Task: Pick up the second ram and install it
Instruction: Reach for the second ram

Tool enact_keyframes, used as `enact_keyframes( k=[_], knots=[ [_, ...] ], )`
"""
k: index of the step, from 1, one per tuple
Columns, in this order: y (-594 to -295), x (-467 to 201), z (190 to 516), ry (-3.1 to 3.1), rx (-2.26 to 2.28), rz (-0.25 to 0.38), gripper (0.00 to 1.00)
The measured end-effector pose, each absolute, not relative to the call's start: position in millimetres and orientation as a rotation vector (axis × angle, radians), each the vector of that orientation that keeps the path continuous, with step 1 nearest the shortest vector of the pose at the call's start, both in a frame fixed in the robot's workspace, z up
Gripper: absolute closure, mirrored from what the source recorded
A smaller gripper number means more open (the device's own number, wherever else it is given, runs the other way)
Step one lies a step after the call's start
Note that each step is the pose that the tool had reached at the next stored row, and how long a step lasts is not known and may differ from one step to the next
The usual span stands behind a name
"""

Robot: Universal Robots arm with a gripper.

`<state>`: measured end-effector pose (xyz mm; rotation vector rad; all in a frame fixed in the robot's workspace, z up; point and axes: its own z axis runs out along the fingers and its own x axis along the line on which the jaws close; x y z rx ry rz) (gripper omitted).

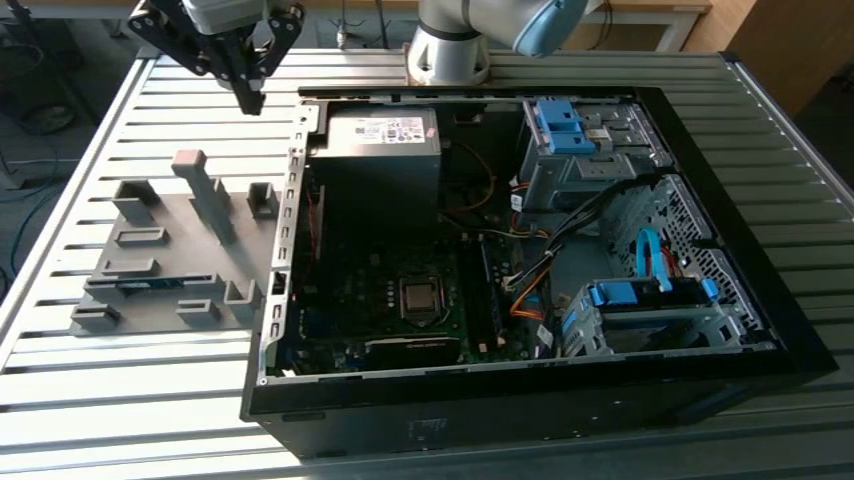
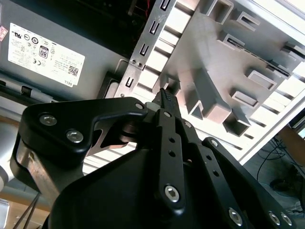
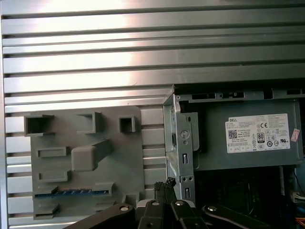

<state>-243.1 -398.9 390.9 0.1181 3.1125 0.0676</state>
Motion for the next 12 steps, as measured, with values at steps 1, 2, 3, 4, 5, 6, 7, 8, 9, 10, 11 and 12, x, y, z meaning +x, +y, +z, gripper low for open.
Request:
enact_keyframes(
  k=[1,2,3,4,5,6,7,8,9,10,11,12],
  knots=[
    [-398.9,-243.6,390.9,3.112,0.118,0.068,0.89],
    [-398.9,-244.0,390.8,3.112,0.118,0.068,0.89],
    [-398.9,-244.4,390.8,3.112,0.118,0.068,0.89],
    [-399.0,-245.0,390.8,3.112,0.118,0.068,0.89],
    [-399.0,-245.4,390.8,3.113,0.118,0.068,0.89],
    [-398.9,-245.9,390.8,3.112,0.118,0.068,0.89],
    [-398.9,-246.4,390.8,3.112,0.118,0.068,0.89],
    [-398.9,-246.8,390.8,3.113,0.118,0.068,0.89],
    [-398.9,-247.2,390.8,3.113,0.118,0.068,0.89],
    [-398.9,-247.7,390.7,3.113,0.118,0.068,0.89],
    [-399.0,-248.3,390.7,3.112,0.118,0.068,0.89],
    [-399.0,-249.0,390.7,3.113,0.118,0.068,0.89]
  ],
)
